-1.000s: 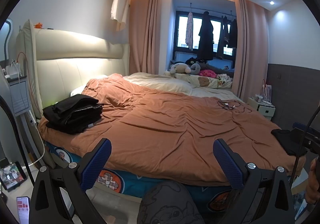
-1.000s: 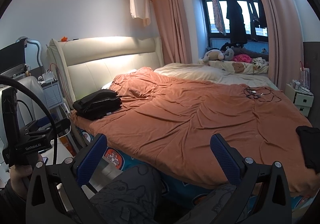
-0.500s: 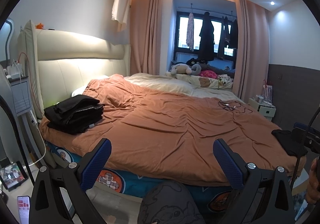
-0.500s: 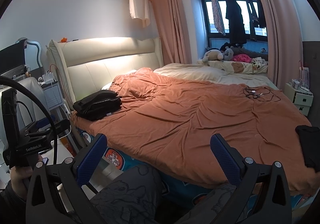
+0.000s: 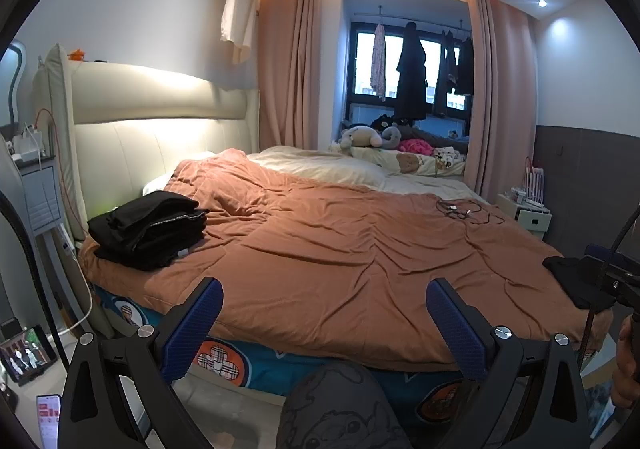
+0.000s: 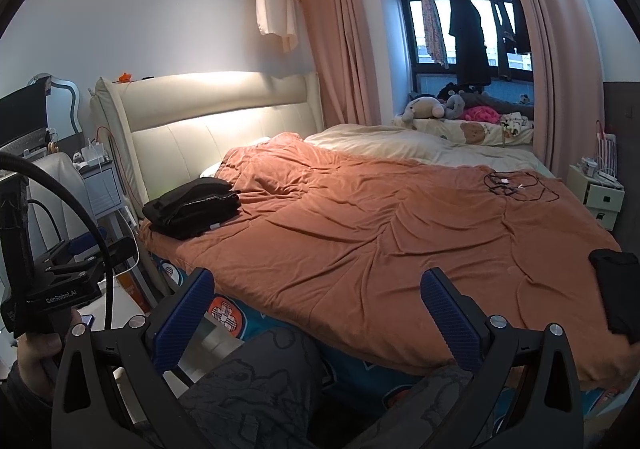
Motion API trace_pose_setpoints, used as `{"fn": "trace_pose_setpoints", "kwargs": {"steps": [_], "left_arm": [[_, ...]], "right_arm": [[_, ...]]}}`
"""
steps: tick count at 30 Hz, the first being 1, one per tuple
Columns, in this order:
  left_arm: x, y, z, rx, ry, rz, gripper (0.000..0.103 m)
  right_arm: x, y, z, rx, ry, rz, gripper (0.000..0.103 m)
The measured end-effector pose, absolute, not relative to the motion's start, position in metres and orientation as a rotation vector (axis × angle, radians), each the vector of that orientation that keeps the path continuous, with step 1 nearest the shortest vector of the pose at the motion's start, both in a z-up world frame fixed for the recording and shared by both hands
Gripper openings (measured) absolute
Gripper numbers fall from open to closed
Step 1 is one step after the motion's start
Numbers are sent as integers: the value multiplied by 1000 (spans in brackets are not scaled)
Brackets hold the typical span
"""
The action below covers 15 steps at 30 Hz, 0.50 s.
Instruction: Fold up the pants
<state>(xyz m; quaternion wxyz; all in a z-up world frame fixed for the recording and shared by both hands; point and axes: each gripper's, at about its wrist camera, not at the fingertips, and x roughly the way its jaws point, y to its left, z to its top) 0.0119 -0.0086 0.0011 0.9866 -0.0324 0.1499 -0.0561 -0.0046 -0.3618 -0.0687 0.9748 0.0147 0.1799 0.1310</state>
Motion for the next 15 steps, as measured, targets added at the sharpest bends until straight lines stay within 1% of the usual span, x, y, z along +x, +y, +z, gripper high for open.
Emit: {"fn": "trace_pose_setpoints", "kwargs": {"steps": [15], "left_arm": [[12, -7, 1, -73, 303, -115, 102]], "right_arm": [[-6, -362, -67, 31, 371, 260, 103]]}}
